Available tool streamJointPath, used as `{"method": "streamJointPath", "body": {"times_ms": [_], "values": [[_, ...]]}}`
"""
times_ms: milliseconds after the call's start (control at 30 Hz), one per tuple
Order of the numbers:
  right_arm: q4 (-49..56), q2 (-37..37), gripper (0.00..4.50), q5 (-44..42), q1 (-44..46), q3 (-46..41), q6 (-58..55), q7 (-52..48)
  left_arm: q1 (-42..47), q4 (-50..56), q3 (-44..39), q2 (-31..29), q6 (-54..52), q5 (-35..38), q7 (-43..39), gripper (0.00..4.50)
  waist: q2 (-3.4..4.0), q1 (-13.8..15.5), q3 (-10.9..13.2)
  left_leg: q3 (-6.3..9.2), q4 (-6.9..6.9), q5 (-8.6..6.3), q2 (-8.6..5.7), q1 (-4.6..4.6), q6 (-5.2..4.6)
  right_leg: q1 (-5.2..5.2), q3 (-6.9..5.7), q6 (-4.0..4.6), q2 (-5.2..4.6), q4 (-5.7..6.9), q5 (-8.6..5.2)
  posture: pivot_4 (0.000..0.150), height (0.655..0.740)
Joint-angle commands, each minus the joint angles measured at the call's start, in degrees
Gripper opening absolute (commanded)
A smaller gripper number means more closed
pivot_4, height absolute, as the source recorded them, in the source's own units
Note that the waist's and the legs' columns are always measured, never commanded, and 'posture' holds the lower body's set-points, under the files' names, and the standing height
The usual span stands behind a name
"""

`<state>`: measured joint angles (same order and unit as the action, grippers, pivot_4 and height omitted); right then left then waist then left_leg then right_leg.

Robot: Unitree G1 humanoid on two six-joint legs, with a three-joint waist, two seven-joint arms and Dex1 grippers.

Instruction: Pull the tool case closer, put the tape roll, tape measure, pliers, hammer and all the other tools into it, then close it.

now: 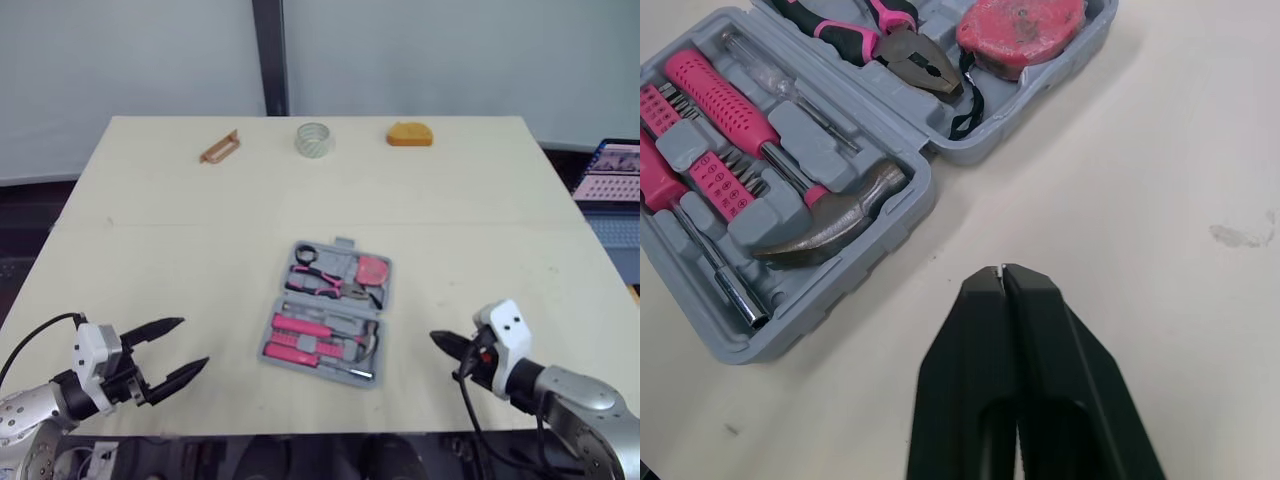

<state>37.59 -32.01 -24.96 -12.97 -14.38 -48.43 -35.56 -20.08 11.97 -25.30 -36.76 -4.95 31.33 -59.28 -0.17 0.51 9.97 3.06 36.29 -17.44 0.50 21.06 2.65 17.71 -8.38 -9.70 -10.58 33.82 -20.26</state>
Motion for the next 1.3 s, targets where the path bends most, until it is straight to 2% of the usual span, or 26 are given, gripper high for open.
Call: {"method": "streamJointPath", "body": {"times_ms": [33, 167, 200, 467, 533, 567, 633, 800, 867, 1133, 1300], "values": [[0.41, -0.79, 1.83, -1.45, -0.6, -2.02, 1.12, -0.11, -0.52, 1.57, -0.4, -0.1, 0.54, 0.0, 0.35, 4.5, 0.01, 0.05, 0.0, -0.05, 0.0, -0.01, 0.04, -0.02, 0.01, 0.01, 0.04, 0.0, 0.03, 0.0, 0.0, 0.15, 0.74], [0.27, -1.4, 3.77, -1.88, -1.22, -2.08, 1.33, -0.34, -0.69, 1.46, -0.52, -0.01, 0.81, -0.12, 0.41, 4.5, 0.0, 0.33, 0.0, -0.31, -0.01, -0.05, 0.08, -0.03, -0.01, 0.22, 0.3, 0.01, 0.06, 0.05, 0.0, 0.15, 0.74], [0.25, -1.63, 4.37, -1.75, -1.53, -2.06, 1.53, -0.31, -0.89, 1.39, -0.62, 0.01, 0.99, -0.17, 0.35, 4.5, 0.0, 0.47, 0.0, -0.38, -0.02, -0.05, 0.08, -0.02, -0.01, 0.29, 0.38, 0.01, 0.07, 0.08, 0.0, 0.15, 0.74], [-1.15, -4.39, 4.47, -0.44, -0.9, -1.34, 1.3, 0.62, -0.13, 1.27, -0.6, 0.0, -0.83, 0.18, 2.69, 4.5, -0.01, 0.87, -0.01, -0.81, -0.02, -0.06, 0.11, 0.09, -0.03, 0.75, 0.82, 0.04, 0.09, 0.27, 0.02, 0.15, 0.74], [-2.37, -5.16, 4.5, -0.58, 0.75, -1.08, 0.7, 0.65, 1.89, 0.68, 0.37, -1.01, -1.51, -0.73, 3.34, 3.94, -0.01, 0.87, -0.01, -0.82, -0.02, -0.06, 0.11, 0.09, -0.03, 0.76, 0.83, 0.04, 0.1, 0.28, 0.03, 0.15, 0.74], [-2.98, -5.93, 4.24, 0.01, 1.52, -0.44, 1.07, 0.37, 3.59, 0.38, 0.99, -1.46, -3.01, -0.38, 3.82, 3.59, -0.01, 0.87, -0.01, -0.83, -0.01, -0.06, 0.11, 0.09, -0.03, 0.77, 0.84, 0.05, 0.1, 0.29, 0.03, 0.15, 0.74], [-3.89, -6.82, 3.64, 0.52, 2.9, 0.5, 1.4, 0.12, 6.38, -0.24, 2.24, -2.36, -4.87, -0.56, 4.24, 2.6, -0.03, 0.86, -0.02, -0.84, -0.01, -0.06, 0.11, 0.08, -0.03, 0.77, 0.87, 0.06, 0.1, 0.29, 0.04, 0.15, 0.74], [-7.48, -7.25, 1.03, 0.78, 8.29, 3.75, 0.73, 0.4, 15.54, -4.8, 8.0, -4.8, -6.19, -4.42, 3.61, 0.01, -0.03, 0.83, -0.01, -0.86, -0.01, -0.06, 0.11, 0.09, -0.03, 0.8, 0.87, 0.06, 0.11, 0.3, 0.04, 0.15, 0.74], [-8.53, -7.13, 0.05, 1.16, 9.81, 5.05, 0.75, 0.64, 18.53, -6.89, 9.48, -4.81, -6.31, -5.43, 3.8, 0.0, -0.03, 0.7, -0.01, -0.88, -0.04, -0.06, 0.11, 0.1, -0.03, 0.84, 0.88, 0.06, 0.11, 0.28, 0.04, 0.15, 0.74], [-14.87, -6.05, 0.05, 5.59, 18.24, 13.81, 0.22, 2.15, 32.65, -16.88, 19.68, -2.18, -6.26, -12.71, 5.36, 0.0, -0.02, 0.69, -0.01, -0.95, 0.03, -0.06, 0.14, 0.11, -0.02, 0.92, 0.91, 0.06, 0.13, 0.38, 0.04, 0.15, 0.74], [-18.28, -5.44, 0.05, 7.11, 21.78, 16.55, 0.8, 1.88, 36.42, -21.68, 23.5, -0.54, -4.89, -15.12, 3.86, 0.0, -0.02, 0.33, -0.01, -0.98, -0.03, -0.06, 0.15, 0.15, -0.02, 1.0, 0.89, 0.06, 0.13, 0.39, 0.04, 0.15, 0.74]]}}
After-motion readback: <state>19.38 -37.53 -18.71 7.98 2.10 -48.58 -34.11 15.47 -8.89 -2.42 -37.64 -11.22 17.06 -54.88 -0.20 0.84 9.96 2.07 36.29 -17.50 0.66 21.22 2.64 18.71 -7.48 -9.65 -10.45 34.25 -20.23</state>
